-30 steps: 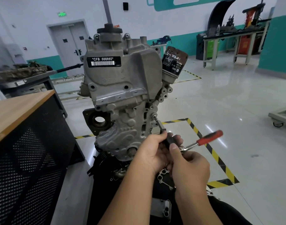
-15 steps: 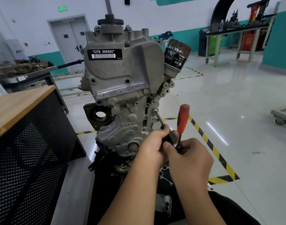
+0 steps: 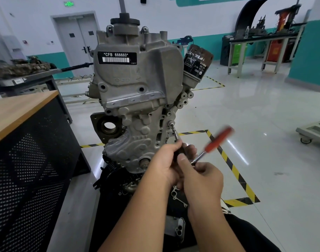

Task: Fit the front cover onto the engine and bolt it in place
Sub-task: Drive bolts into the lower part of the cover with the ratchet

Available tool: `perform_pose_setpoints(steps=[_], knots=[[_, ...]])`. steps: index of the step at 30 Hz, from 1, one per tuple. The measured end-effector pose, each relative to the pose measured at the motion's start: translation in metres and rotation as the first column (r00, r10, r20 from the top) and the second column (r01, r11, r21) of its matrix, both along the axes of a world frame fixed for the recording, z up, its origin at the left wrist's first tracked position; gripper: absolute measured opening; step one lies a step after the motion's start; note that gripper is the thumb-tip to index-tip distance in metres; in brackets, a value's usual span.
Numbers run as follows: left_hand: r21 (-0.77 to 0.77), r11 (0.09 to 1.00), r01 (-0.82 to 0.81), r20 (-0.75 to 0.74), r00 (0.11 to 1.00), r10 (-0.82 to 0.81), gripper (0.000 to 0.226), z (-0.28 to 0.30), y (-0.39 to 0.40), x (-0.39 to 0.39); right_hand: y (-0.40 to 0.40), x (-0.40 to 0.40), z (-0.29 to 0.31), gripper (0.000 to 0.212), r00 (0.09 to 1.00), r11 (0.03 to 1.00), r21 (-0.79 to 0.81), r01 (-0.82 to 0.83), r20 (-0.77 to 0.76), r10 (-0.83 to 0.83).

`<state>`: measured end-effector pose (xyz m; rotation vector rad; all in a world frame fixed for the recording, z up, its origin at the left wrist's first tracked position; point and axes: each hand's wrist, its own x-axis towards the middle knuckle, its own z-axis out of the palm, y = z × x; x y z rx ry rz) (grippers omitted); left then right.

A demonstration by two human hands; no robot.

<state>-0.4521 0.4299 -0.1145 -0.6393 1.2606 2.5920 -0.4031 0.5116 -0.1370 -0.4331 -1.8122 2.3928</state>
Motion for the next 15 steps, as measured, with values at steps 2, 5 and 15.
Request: perform_pose_setpoints(steps=[2,5,15], knots=[[-0.004,1.0,0.015,-0.01,1.0,-0.015,0.024,-0.002,-0.0046,0.0003,0.0003,0.0006,0.0036,0.033,0.987,0.954,-0.295,-0.043,0.132,0.086],[-0.019,1.0,-0.005,-0.01,1.0,0.004,0.031,-0.0035,-0.0038,-0.0024,0.0051,-0.0021,0.0018,0.027,0.993,0.999,-0.027,-0.045,0.107,0.048],[-0.055,0.998,0.026,-0.012,1.0,-0.027,0.024,-0.0064,-0.0061,-0.0059,0.0033,-0.0014,0.0047,0.029,0.958,0.961,-0.26,-0.092,0.24,0.156]])
